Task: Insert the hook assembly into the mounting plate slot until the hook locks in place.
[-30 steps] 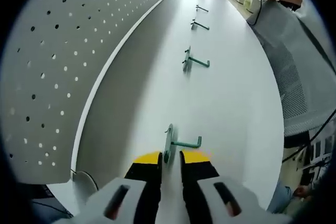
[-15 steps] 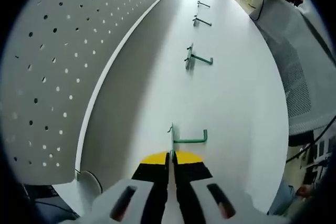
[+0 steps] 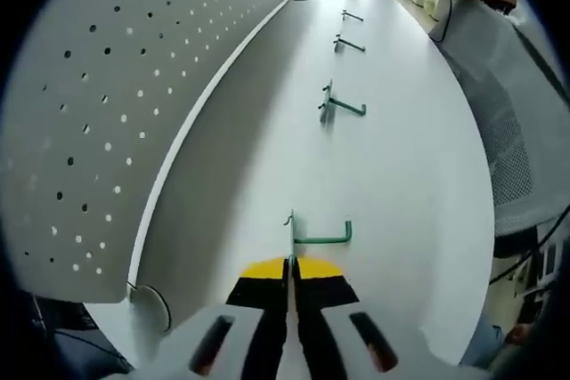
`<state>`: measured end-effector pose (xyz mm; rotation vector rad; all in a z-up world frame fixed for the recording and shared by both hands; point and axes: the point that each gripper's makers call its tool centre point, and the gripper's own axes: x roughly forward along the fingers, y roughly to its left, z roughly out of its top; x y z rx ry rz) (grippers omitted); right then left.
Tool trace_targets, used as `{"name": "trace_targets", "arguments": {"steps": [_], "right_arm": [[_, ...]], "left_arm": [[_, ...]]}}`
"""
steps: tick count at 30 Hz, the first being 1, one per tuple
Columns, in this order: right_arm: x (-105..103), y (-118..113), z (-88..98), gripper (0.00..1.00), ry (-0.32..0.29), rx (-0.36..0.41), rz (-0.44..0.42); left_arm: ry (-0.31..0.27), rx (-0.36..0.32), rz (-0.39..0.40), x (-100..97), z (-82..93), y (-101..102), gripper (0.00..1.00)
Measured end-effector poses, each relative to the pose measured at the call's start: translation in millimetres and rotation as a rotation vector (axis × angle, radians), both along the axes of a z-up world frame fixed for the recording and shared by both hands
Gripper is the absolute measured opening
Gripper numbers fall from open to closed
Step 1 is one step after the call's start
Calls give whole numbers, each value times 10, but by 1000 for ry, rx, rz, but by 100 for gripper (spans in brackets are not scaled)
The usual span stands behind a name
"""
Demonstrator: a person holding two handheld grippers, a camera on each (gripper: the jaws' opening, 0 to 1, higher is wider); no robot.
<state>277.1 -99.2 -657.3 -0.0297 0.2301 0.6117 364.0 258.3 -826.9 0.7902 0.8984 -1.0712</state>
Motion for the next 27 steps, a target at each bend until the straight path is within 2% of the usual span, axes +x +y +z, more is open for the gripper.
{"name": "trace_targets", "arguments": {"steps": [13, 18, 27], "right_arm": [[3, -4, 16, 55, -4, 5, -3], [12, -8, 25, 55, -8, 9, -6], [28, 16, 62, 55, -15, 26, -4]], "left_arm": [[-43, -79, 78, 31, 45, -6, 1], [-58, -127, 115, 41, 125, -42, 1], [-129, -235, 170, 111, 384, -205, 1]]}}
